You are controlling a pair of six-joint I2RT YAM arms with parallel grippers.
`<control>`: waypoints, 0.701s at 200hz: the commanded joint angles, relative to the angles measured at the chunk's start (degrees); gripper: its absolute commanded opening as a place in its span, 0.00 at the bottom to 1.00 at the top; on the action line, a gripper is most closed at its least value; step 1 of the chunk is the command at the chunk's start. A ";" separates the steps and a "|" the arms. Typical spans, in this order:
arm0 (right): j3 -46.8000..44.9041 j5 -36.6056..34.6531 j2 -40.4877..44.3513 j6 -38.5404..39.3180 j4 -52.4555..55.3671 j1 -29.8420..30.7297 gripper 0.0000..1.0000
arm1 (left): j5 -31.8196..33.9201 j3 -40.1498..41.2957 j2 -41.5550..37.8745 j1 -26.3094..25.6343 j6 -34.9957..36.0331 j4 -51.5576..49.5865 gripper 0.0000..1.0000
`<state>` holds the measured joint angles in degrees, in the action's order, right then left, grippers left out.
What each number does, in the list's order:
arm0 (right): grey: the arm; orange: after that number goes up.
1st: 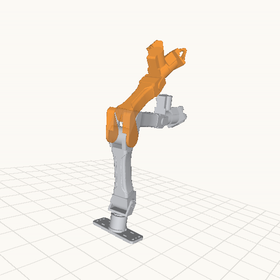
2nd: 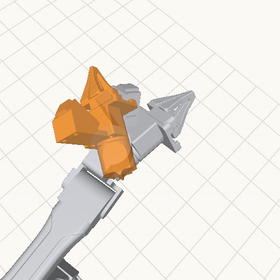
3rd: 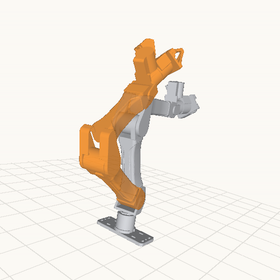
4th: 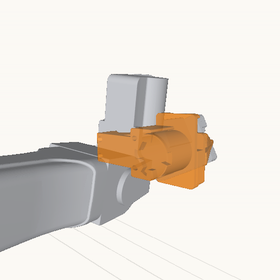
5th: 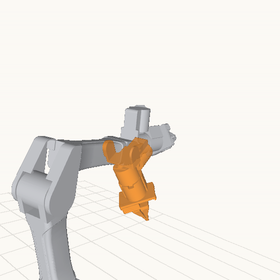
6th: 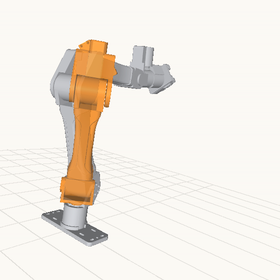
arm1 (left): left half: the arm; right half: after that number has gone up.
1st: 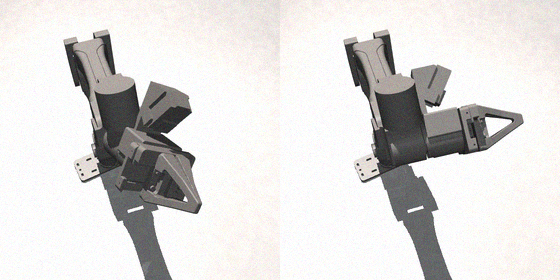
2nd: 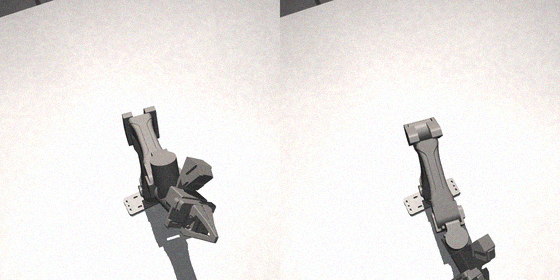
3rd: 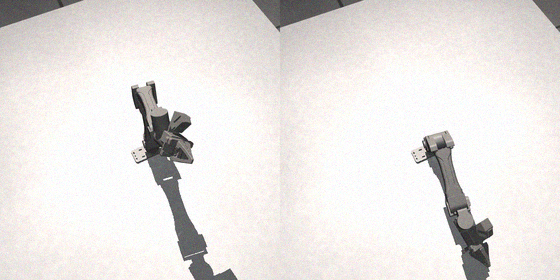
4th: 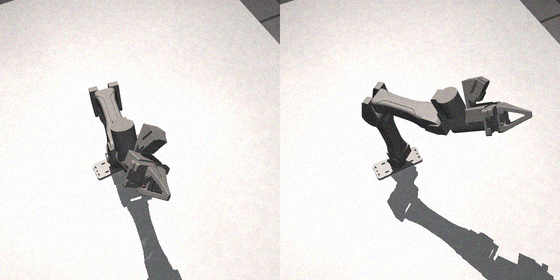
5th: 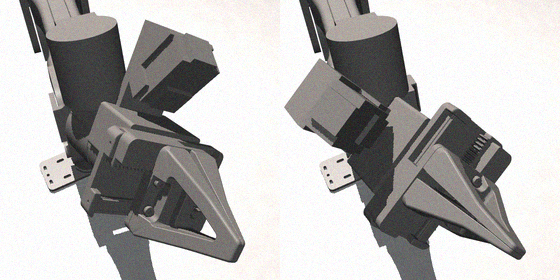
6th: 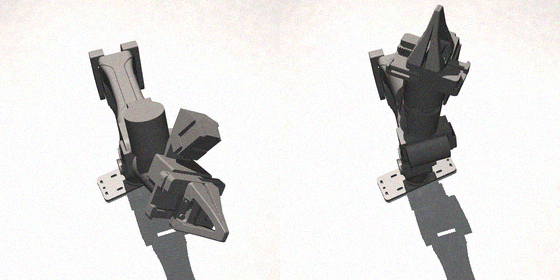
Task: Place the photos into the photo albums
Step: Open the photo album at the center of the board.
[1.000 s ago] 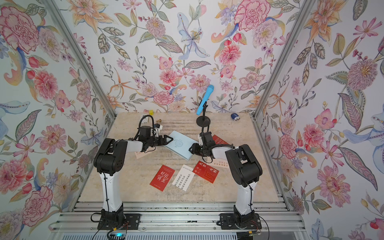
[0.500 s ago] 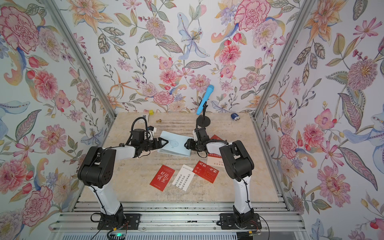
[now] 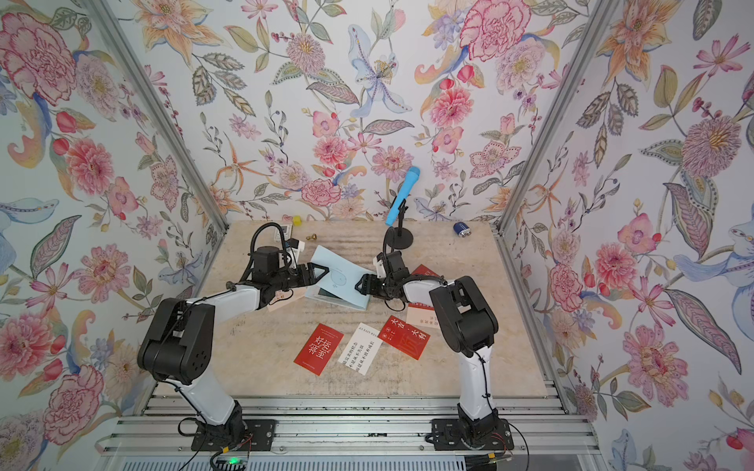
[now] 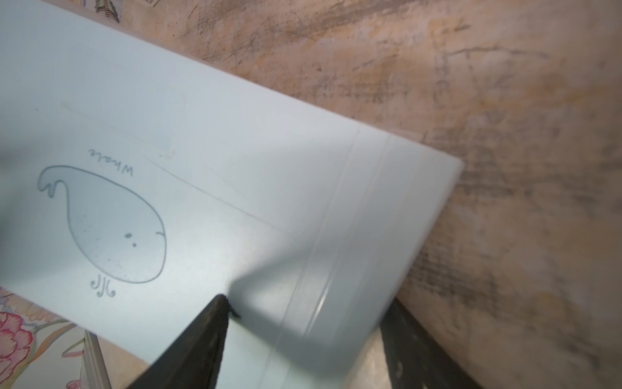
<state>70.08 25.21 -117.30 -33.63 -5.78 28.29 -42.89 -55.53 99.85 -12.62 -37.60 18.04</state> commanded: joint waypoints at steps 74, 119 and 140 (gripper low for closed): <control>-9.52 9.61 5.50 -5.76 -9.03 -4.97 0.78 | 0.18 -7.50 -4.82 -9.21 -2.15 -2.93 0.69; -11.42 9.44 7.51 -5.51 -8.80 -7.39 0.82 | 1.05 -10.87 -4.68 -15.42 -3.09 -3.61 0.70; -14.34 10.25 10.66 -5.45 -8.99 -10.58 0.83 | 1.83 -12.51 -3.95 -19.10 -3.31 -3.86 0.71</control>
<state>58.61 34.41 -111.31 -39.29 -14.39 21.06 -41.60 -64.99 96.84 -27.75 -39.97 14.52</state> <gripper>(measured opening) 0.824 0.706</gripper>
